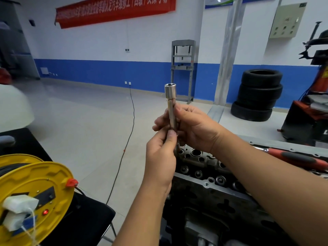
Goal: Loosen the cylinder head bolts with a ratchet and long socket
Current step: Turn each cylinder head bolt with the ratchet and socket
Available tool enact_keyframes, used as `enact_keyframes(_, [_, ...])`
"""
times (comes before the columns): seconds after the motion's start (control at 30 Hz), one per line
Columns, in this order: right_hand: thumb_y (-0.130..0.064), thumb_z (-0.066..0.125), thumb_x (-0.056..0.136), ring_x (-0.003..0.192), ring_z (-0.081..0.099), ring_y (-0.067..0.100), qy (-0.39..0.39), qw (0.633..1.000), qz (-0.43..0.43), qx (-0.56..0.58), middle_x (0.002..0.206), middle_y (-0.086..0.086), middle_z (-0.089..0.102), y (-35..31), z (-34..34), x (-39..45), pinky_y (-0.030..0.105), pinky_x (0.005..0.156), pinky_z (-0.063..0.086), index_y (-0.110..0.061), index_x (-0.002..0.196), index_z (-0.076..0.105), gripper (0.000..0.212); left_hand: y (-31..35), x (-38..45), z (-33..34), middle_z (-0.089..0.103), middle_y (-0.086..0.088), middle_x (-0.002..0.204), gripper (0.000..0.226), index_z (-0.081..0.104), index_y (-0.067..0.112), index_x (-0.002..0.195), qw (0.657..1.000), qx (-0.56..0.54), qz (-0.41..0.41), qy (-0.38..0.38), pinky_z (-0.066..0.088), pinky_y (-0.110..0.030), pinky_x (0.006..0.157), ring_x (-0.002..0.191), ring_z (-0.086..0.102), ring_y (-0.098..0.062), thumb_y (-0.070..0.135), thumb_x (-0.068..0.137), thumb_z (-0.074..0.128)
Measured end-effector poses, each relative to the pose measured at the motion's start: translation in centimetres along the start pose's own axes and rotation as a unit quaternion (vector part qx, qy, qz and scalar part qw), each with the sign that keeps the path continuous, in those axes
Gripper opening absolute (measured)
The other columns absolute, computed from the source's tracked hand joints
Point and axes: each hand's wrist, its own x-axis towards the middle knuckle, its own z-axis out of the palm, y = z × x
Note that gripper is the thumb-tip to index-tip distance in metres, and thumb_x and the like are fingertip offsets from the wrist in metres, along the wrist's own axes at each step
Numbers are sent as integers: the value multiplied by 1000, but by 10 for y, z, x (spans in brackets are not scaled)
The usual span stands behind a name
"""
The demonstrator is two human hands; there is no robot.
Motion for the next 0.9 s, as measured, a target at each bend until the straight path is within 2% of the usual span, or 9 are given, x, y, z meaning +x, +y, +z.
enact_keyframes(0.07, [-32,49,103,102,73,31,9,1000,5,3,101,11,76,0,1,1,42,91,59,-14,92,74,33,-1,1,0,79,2,111,26,80,35,108,1000,5,1,15,54,-40,104,113,73,-17,31,98,56])
enact_keyframes(0.2, [-32,68,86,106,69,39,-16,1000,10,14,102,16,73,1,0,3,56,103,51,-6,97,67,28,-2,4,-2,81,3,100,29,82,36,94,998,10,31,56,58,-19,84,101,77,-14,8,94,75])
enact_keyframes(0.33, [-21,65,93,100,72,37,25,1000,-9,17,95,19,72,6,0,4,49,91,60,-4,91,69,18,-2,3,0,81,4,98,16,81,35,96,997,3,29,70,57,-13,80,99,77,-11,23,85,85])
enact_keyframes(0.4, [-23,70,90,91,73,32,64,998,-21,6,90,16,73,3,1,3,44,83,58,-10,83,74,15,-1,3,0,81,4,102,11,81,33,102,998,7,20,54,57,-16,83,103,76,-10,34,91,78])
enact_keyframes(0.53, [-26,73,88,80,73,23,102,994,-23,-20,86,12,75,-1,1,1,27,56,47,-18,78,71,13,1,1,1,79,-4,108,32,78,29,110,1000,15,3,-2,54,-38,103,112,73,-17,40,99,51])
enact_keyframes(0.6, [-21,74,91,79,72,23,89,996,-21,-11,85,12,73,-1,3,1,30,60,43,-16,84,66,11,0,0,1,80,-4,102,28,79,33,104,999,28,17,13,55,-36,99,105,75,-16,39,97,52])
enact_keyframes(0.67, [-16,70,86,79,70,23,73,997,-20,-17,85,12,72,-2,4,2,37,67,44,-12,88,63,8,-1,0,2,81,3,99,19,80,39,98,998,35,36,42,56,-25,88,99,77,-12,36,95,61])
enact_keyframes(0.77, [-10,74,81,88,63,34,84,995,-19,-48,84,14,71,0,4,3,54,82,43,-10,86,66,10,-2,2,2,82,7,100,18,82,46,96,997,31,47,61,57,-15,82,101,77,-10,29,95,75])
enact_keyframes(0.9, [-15,75,83,90,58,38,90,994,-9,-68,85,13,68,1,3,4,55,82,45,-10,85,71,7,-2,3,2,81,8,105,19,82,42,103,997,12,41,67,57,-18,85,106,75,-8,51,87,75])
